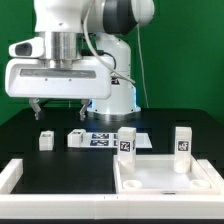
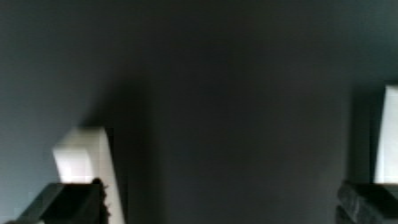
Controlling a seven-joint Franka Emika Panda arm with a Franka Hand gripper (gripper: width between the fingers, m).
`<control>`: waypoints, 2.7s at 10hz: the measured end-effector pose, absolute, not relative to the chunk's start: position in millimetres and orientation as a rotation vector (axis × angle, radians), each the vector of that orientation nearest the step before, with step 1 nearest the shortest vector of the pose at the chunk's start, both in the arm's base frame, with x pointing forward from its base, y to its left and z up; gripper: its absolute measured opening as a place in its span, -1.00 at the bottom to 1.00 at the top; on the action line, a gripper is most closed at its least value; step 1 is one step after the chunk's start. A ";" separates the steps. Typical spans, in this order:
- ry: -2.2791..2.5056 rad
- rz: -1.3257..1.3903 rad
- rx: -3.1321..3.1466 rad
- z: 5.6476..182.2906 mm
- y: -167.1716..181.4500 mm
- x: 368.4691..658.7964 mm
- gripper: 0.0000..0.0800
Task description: Assemble square table
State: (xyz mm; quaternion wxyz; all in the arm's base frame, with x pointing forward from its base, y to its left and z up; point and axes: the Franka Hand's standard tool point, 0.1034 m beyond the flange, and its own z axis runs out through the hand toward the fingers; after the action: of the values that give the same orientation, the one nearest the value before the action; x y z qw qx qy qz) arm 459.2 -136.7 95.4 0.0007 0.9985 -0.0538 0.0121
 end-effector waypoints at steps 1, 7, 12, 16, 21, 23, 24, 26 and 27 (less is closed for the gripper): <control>-0.154 0.031 3.136 95.5 -134.8 461.3 0.62; -0.343 -0.597 3.170 77.2 -127.1 423.8 0.62; -0.425 -1.242 3.040 67.4 -123.1 384.0 0.62; -0.459 -1.333 2.985 46.2 -119.7 361.5 0.62; -0.491 -1.350 2.965 42.2 -117.2 355.5 0.62; -0.477 -1.410 2.927 18.3 -107.8 332.5 0.62; -0.476 -1.426 2.914 12.0 -107.5 327.2 0.62; -0.475 -1.435 2.910 11.1 -107.1 324.4 0.62; -0.475 -1.435 2.910 11.0 -107.1 324.2 0.34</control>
Offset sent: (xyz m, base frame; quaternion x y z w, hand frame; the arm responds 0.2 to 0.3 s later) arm 0.0000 0.0000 0.0000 0.0000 -0.1296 0.0000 0.9916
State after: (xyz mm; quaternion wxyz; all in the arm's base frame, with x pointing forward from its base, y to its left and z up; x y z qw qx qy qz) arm 324.2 -107.1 11.0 -0.0687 0.8853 -0.1444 -0.4366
